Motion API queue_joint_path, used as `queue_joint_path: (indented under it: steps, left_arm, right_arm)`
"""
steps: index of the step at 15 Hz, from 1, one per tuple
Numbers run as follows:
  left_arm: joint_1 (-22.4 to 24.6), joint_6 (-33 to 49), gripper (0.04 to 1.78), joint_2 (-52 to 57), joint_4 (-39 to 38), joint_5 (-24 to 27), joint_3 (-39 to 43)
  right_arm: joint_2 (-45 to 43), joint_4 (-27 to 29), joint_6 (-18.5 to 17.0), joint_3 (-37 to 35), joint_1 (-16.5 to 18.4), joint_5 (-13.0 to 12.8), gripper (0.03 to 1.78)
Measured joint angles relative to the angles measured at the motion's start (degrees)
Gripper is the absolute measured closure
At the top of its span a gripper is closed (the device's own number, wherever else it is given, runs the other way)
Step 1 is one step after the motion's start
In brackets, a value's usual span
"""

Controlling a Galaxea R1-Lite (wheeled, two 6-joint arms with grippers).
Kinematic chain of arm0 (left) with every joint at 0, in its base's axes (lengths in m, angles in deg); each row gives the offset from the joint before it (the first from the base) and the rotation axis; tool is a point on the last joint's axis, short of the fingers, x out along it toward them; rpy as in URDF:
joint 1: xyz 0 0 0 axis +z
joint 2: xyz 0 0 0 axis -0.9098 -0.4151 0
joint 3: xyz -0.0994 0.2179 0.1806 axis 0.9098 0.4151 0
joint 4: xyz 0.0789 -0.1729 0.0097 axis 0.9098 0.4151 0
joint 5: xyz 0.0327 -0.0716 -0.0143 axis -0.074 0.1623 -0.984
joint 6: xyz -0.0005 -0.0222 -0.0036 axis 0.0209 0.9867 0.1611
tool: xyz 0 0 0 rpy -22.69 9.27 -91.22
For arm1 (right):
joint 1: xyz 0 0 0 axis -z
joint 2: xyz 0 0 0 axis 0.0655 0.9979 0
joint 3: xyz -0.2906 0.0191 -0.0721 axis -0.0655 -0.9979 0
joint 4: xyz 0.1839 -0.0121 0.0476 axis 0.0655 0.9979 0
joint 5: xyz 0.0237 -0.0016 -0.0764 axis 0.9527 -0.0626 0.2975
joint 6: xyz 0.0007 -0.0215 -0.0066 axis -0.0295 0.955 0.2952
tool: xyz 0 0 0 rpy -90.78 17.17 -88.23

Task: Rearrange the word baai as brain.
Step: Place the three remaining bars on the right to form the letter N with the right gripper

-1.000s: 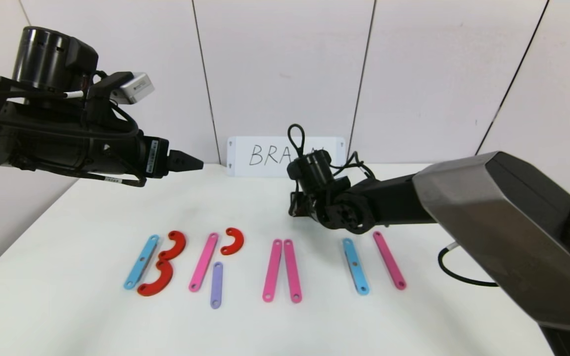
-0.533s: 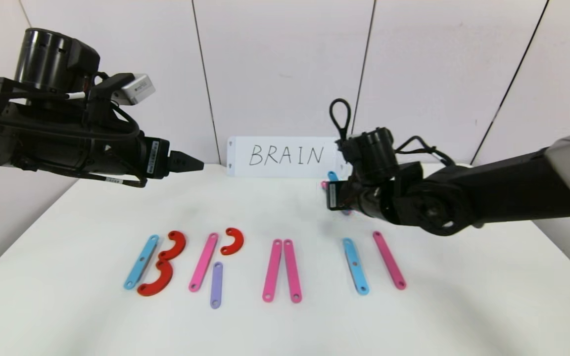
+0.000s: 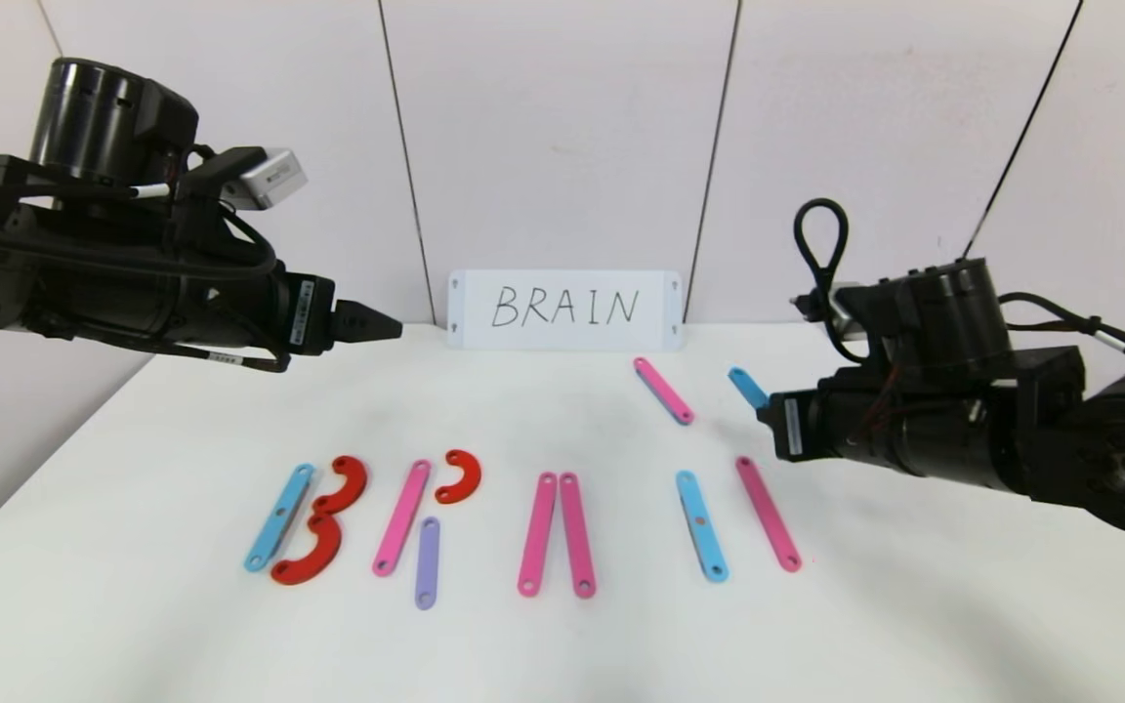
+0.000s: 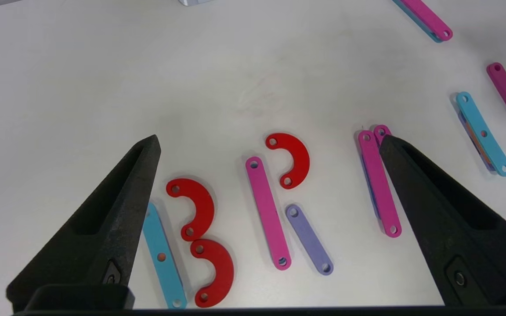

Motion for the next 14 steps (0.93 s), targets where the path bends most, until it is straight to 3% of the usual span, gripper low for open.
queue_joint_path:
  steps: [8,12,14]
  left_arm:
    - [-0.05,0.0,0.08,-0.09,-0.02,0.0,0.0]
    - [-0.05,0.0,0.08,-0.12,0.0,0.0,0.09]
    - [-0.07,0.02,0.08,-0.12,0.0,0.0,0.09]
  right_arm:
    - [-3.55,-5.34,14.65,-12.43,10.86,18.19,1.6]
    - [-2.01,-5.75,18.49,-15.12,13.87,21.66,1.6]
    - [-0.18,-7.88,19.55,-16.26,14.84,22.1,1.6]
